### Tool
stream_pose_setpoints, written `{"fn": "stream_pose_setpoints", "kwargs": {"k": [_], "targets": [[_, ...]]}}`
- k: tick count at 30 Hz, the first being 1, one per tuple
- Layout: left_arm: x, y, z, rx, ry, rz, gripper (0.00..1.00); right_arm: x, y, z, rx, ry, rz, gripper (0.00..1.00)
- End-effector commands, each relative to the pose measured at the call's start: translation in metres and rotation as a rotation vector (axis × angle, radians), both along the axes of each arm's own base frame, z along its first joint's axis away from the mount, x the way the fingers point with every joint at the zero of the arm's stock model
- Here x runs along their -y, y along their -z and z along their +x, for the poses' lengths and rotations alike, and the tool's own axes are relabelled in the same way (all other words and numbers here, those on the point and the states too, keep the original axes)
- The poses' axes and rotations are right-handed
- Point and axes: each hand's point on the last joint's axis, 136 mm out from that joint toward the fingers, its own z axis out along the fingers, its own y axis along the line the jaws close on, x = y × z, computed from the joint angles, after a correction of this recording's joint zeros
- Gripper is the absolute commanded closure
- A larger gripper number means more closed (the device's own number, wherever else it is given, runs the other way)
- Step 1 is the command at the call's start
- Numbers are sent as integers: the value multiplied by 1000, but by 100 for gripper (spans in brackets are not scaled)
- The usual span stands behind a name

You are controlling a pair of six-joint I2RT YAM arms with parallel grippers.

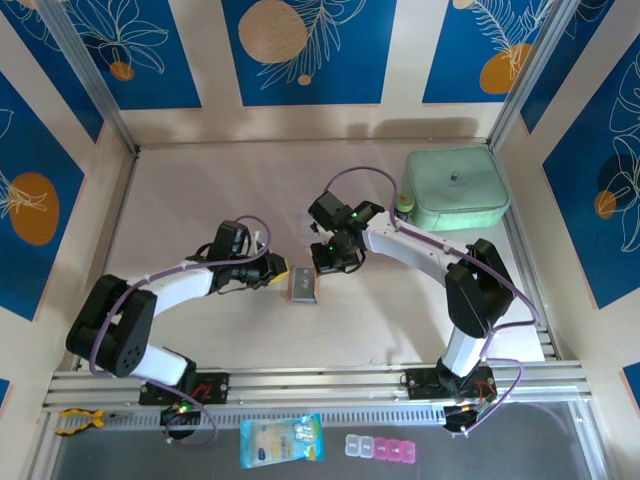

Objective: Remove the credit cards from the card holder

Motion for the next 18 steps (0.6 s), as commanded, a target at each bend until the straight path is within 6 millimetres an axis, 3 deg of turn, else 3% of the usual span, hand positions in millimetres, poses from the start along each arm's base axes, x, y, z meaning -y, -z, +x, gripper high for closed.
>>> {"fn": "stream_pose_setpoints", "kwargs": {"k": [1, 18], "targets": [[2, 6, -2, -21, 26, -10, 80, 2, -9, -2, 20, -23, -4, 94], [14, 33, -13, -100, 51, 12, 90, 28, 10, -2, -11, 25, 11, 94]]}}
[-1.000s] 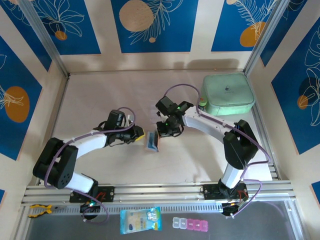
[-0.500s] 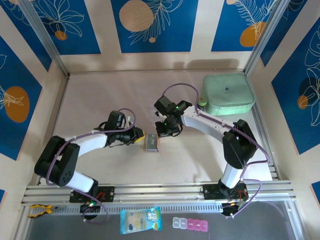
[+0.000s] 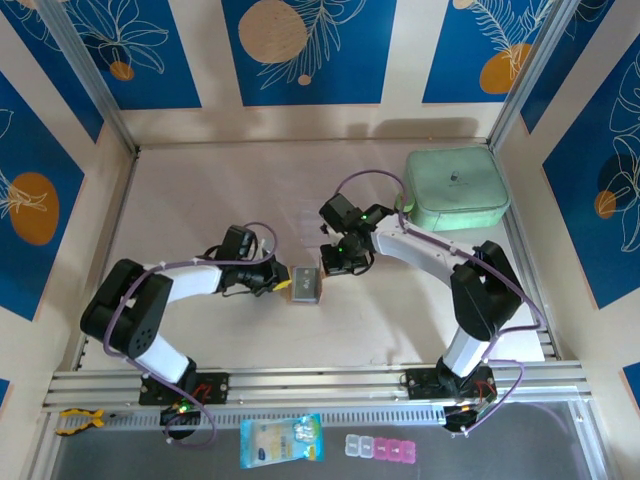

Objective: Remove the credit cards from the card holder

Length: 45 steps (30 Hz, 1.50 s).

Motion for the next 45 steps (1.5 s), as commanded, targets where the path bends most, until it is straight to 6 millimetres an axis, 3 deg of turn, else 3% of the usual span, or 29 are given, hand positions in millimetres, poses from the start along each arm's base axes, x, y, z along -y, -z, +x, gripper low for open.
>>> {"fn": "stream_pose_setpoints", "kwargs": {"k": [1, 15, 30, 45], "targets": [[5, 4, -3, -14, 13, -4, 90, 5, -1, -4, -6, -8, 16, 94], [5, 23, -11, -55, 14, 54, 93, 27, 18, 1, -18, 39, -13, 94], [3, 26, -19, -63, -2, 65, 94, 48, 35, 7, -38, 100, -52, 94], [3, 32, -22, -80, 0, 74, 95, 63, 61, -1, -84, 149, -96, 93]]}}
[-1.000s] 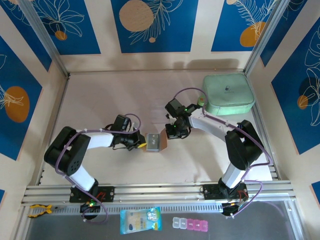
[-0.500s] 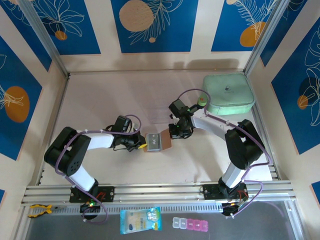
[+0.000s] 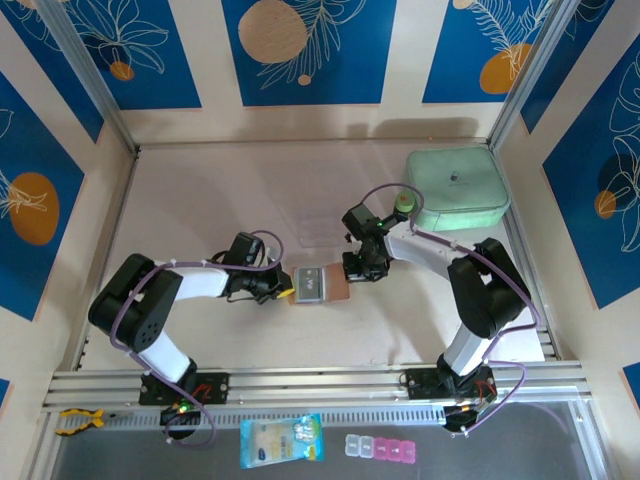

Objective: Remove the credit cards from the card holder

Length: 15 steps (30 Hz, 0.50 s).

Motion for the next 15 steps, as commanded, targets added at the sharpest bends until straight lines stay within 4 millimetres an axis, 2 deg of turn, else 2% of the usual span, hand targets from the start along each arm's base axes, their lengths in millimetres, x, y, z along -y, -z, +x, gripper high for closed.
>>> {"fn": "stream_pose_setpoints", "kwargs": {"k": [1, 10, 15], "targets": [[-4, 11, -8, -36, -9, 33, 95, 7, 12, -3, -27, 28, -22, 93], [-4, 14, -10, -41, -5, 37, 95, 17, 38, -10, -66, 57, -75, 92], [-5, 15, -10, -44, -4, 39, 94, 21, 45, -12, -73, 65, -97, 92]]}}
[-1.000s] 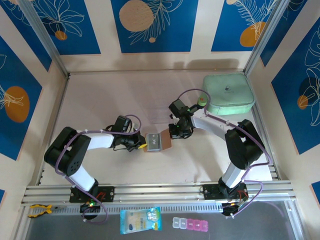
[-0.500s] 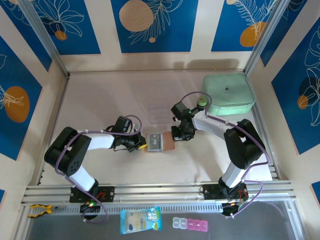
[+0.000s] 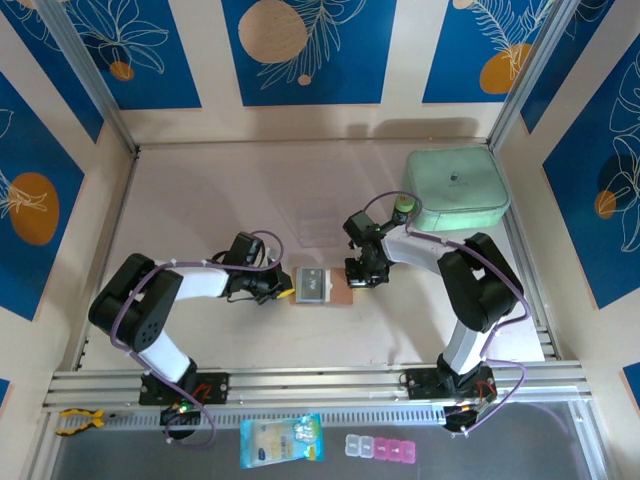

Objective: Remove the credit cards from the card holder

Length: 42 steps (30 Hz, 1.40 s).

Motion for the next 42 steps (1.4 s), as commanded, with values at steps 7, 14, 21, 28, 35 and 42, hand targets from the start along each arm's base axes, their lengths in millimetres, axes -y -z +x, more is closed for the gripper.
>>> {"fn": "stream_pose_setpoints", "kwargs": {"k": [7, 14, 21, 28, 35, 42], "targets": [[-5, 16, -11, -47, -1, 43, 95, 15, 7, -4, -8, 29, -67, 86], [-5, 17, -12, -49, 1, 43, 95, 17, -12, -2, 25, 38, -61, 78], [-5, 16, -11, -48, 5, 42, 95, 25, -28, -2, 50, 48, -78, 76], [-3, 16, -11, -49, 8, 32, 95, 38, -41, -1, 71, 53, -124, 70], [-2, 15, -11, -49, 14, 28, 95, 36, -73, 3, 114, 59, -118, 69], [-1, 14, -10, -46, 14, 24, 95, 6, -112, 8, 183, 21, -62, 68]]}}
